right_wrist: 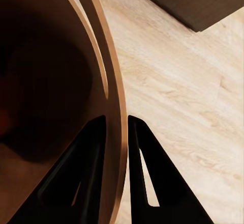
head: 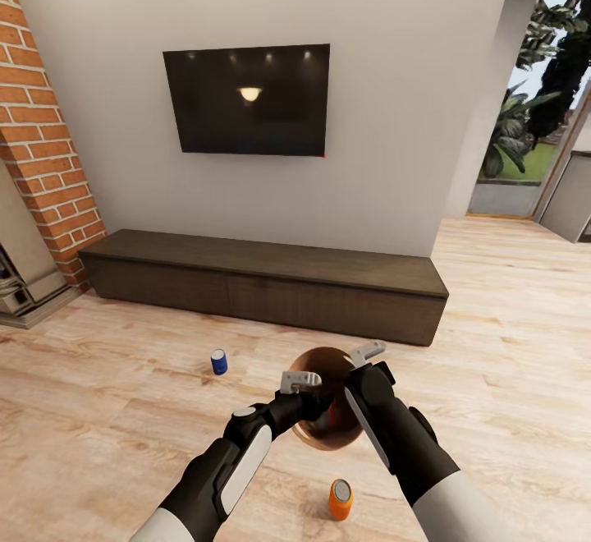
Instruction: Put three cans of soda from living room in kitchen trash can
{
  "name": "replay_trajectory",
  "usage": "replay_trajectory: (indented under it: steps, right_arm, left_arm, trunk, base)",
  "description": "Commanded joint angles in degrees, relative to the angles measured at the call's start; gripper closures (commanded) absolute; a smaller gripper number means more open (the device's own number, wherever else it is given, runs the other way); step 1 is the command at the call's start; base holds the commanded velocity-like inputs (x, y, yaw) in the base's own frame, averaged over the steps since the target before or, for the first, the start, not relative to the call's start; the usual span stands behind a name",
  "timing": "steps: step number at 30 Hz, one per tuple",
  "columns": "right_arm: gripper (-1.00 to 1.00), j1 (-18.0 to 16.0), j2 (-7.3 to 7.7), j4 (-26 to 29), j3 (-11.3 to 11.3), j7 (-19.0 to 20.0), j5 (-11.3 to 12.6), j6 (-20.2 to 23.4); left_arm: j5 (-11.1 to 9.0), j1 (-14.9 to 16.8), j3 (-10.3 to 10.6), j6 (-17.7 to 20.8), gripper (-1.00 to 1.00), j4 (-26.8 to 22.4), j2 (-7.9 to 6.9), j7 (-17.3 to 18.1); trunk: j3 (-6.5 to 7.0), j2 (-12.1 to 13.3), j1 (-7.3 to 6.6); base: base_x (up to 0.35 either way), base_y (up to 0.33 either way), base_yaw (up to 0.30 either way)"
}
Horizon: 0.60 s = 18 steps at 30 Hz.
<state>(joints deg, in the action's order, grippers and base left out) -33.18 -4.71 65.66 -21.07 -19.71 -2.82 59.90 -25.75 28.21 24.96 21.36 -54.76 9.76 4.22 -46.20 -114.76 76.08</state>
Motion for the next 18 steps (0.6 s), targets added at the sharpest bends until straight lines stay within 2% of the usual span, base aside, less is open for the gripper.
replay_trajectory:
  steps: [1,10,14,18]
  right_arm:
    - [1.00,0.0,0.05,0.0,0.1,0.1,-0.9,0.1]
    - [1.00,0.0,0.41,0.0,0.4,0.4,-0.4,0.1]
    - [1.00,0.0,0.85,-0.1,0.9,3.2,-0.4,0.1]
    - [1.00,0.0,4.45,-0.1,1.1,8.5,-0.4,0.1]
  left_arm:
    - [0.0,0.0,0.0,0.0,-1.00,0.0,0.00,0.0]
    - [-0.1,0.0,0.0,0.0,-1.00,-0.1,0.00,0.0]
    - [-0.1,0.0,0.0,0.0,-1.00,-0.1,-0.06,0.0]
    - [-0.1,0.0,0.0,0.0,-1.00,-0.1,-0.08,0.1]
  trunk:
    - [0.01,0.0,0.00]
    - [0.01,0.0,0.00]
    - [0.01,0.0,0.00]
    - [0.01,0.0,0.00]
  base:
    - [0.000,0.000,0.000]
    - [0.000,0.000,0.000]
    - [0.000,0.000,0.000]
    - [0.000,0.000,0.000]
